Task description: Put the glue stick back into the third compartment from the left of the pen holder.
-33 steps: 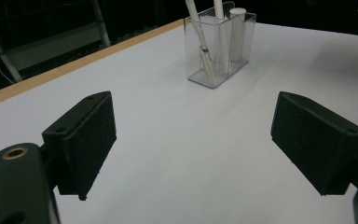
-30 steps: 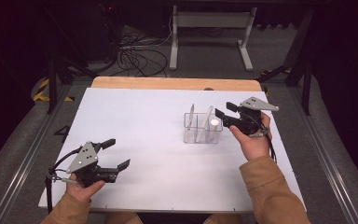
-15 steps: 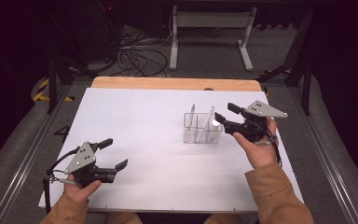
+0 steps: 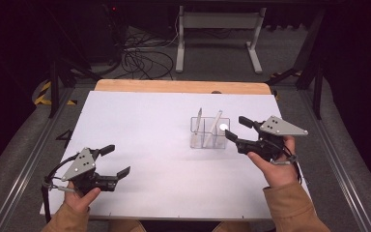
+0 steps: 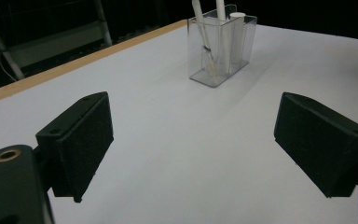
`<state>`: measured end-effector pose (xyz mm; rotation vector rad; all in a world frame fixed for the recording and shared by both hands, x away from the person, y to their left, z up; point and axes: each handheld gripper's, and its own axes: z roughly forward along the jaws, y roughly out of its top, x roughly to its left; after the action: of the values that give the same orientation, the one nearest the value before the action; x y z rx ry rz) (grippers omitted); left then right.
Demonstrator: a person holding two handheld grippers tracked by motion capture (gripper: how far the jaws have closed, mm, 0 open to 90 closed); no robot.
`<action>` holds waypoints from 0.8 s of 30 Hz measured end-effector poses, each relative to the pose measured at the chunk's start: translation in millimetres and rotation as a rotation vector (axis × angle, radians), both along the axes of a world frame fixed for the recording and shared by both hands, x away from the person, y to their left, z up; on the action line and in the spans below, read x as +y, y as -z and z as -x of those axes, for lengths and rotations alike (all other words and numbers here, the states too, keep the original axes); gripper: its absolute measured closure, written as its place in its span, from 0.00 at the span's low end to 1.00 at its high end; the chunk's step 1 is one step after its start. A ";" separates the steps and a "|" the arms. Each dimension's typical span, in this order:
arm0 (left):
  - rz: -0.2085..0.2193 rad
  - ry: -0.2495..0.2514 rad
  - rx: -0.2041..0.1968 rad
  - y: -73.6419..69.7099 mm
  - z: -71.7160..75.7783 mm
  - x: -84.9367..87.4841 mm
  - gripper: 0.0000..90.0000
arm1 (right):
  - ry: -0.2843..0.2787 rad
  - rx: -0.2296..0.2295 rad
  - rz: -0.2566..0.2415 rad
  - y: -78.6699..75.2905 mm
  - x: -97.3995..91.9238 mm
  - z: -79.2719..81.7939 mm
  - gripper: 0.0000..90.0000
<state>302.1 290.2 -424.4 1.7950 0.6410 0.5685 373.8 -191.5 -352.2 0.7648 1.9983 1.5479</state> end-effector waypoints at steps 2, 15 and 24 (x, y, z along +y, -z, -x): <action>0.010 0.004 0.003 -0.2 0.7 1.2 0.13 | -0.007 0.007 0.010 2.6 -0.8 2.1 0.33; 0.015 0.027 -0.007 0.4 1.7 3.2 0.09 | -0.051 0.053 0.010 22.3 -6.1 17.0 0.32; 0.009 0.026 -0.010 1.3 2.3 2.9 0.08 | -0.060 0.088 0.019 44.7 -10.8 24.4 0.31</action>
<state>299.7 293.1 -425.7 1.7890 0.6120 0.5561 349.4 -202.2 -396.9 0.7847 2.1143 1.5509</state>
